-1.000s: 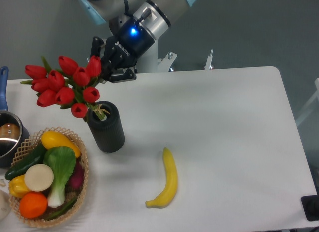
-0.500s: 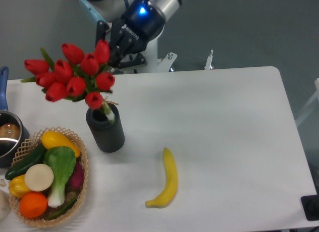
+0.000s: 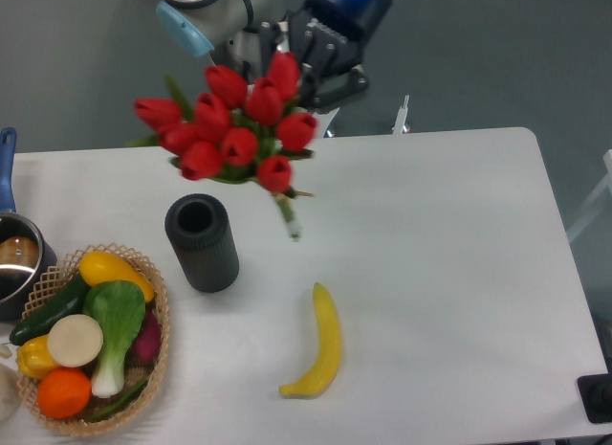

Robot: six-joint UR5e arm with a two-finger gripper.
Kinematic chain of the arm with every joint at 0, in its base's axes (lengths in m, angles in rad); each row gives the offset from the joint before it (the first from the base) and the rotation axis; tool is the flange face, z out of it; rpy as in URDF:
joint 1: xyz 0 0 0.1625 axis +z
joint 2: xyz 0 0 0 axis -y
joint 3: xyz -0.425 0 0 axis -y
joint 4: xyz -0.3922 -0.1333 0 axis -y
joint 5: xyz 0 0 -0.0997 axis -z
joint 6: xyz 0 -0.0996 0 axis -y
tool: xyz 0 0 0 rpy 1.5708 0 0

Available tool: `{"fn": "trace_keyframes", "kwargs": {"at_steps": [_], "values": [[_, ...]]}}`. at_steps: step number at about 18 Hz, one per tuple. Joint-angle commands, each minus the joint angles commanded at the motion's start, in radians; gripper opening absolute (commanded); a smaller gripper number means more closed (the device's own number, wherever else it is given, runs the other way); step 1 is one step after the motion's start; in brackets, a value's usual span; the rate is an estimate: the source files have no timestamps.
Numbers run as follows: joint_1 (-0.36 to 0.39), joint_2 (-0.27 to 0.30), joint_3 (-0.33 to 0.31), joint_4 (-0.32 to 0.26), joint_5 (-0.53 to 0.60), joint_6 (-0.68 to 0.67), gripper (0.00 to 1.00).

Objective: Pick up the flowers from the vase
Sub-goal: 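Lift the gripped tulips straight up out of the black vase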

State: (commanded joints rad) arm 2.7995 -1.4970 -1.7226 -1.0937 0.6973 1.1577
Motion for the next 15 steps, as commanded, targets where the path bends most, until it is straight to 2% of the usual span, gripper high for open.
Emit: {"fn": "trace_keyframes", "kwargs": {"at_steps": [3, 6, 9, 12, 15], "values": [[0.026, -0.049, -0.002, 0.000, 0.123, 0.094, 0.00], [0.037, -0.063, 0.014, -0.002, 0.215, 0.097, 0.00], [0.025, -0.088, 0.047, -0.002, 0.373, 0.099, 0.00], [0.018, -0.135, 0.090, -0.005, 0.468, 0.099, 0.00], [-0.008, -0.170, 0.103, 0.000, 0.585, 0.099, 0.00]]}}
